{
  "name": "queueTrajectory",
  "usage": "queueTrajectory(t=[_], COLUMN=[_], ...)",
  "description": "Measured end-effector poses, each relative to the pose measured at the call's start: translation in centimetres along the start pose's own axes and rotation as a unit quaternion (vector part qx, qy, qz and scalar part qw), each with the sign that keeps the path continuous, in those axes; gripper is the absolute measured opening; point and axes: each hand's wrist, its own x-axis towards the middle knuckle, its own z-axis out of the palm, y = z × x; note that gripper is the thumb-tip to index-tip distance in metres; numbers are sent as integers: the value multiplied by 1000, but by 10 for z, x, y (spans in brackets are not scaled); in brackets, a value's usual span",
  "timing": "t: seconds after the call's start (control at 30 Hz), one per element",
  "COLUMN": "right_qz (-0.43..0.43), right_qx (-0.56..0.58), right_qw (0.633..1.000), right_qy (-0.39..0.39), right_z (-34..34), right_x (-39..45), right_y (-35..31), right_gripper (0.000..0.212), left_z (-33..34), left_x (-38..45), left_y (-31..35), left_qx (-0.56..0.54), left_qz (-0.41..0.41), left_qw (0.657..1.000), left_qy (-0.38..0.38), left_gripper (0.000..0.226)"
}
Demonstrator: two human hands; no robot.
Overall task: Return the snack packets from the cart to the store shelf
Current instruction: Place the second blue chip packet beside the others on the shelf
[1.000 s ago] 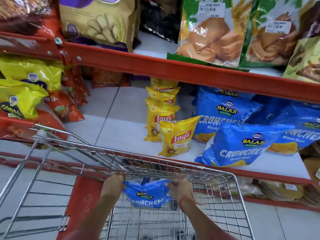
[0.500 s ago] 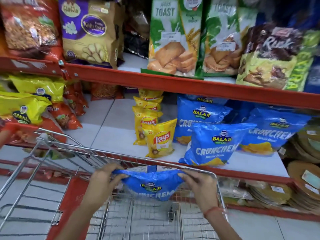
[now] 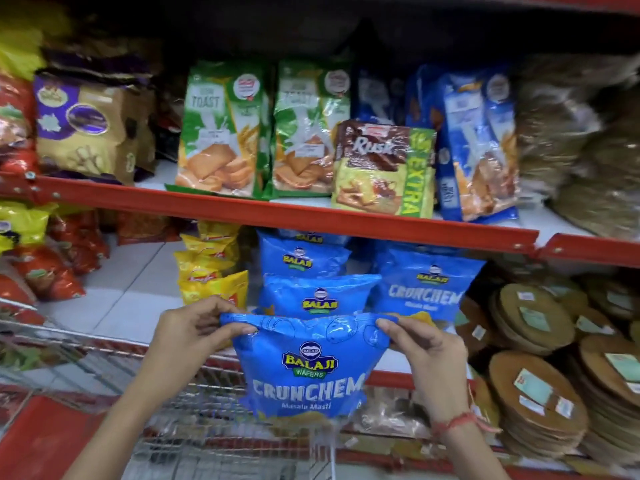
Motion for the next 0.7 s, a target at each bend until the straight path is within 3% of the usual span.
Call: queueTrajectory(t=[0.1, 0.27, 0.43, 0.7], right_qz=[-12, -39, 28, 75], right_qx=[-5, -60, -65, -127], right_qw=[999, 990, 980, 962], right_qy=[40, 122, 186, 228], right_z=[-47, -115, -152, -178], right_x=[23, 73, 113, 152], right_y=[-10, 4, 42, 78], right_gripper=[8, 5, 9, 15], left_z=[48, 134, 209, 271], left_x=[6, 34, 69, 99], left_y=[29, 45, 40, 31], left_qx=[-12, 72, 150, 164], left_qz=[38, 68, 79, 56], left_qw=[999, 995, 984, 980], left_qy=[-11, -18, -63, -94], left_gripper=[10, 13, 16, 14])
